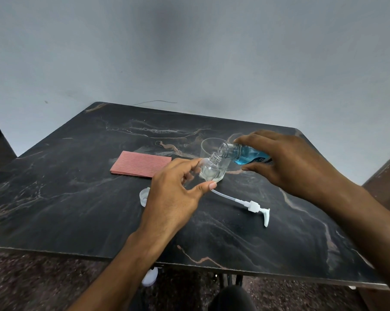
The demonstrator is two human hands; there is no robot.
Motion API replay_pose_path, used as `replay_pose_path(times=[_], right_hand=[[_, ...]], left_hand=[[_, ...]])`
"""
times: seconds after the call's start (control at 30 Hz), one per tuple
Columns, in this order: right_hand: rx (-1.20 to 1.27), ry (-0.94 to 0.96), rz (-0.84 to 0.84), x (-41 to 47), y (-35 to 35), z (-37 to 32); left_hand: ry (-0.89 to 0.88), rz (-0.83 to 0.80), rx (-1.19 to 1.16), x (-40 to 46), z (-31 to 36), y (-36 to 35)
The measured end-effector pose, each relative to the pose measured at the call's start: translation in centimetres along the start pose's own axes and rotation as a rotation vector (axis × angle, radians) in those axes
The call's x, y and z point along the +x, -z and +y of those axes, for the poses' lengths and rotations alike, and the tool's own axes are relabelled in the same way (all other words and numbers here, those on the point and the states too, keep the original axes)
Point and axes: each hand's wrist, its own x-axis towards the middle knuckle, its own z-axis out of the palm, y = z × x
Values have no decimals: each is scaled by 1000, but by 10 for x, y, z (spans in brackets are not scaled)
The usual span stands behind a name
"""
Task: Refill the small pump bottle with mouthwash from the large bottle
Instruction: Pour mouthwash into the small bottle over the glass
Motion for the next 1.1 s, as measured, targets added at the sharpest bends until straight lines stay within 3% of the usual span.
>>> replay_pose_path(times=[1.1], right_hand=[[-25, 20, 5, 1, 3, -2]], left_hand=[[20, -6, -7, 1, -3, -1]])
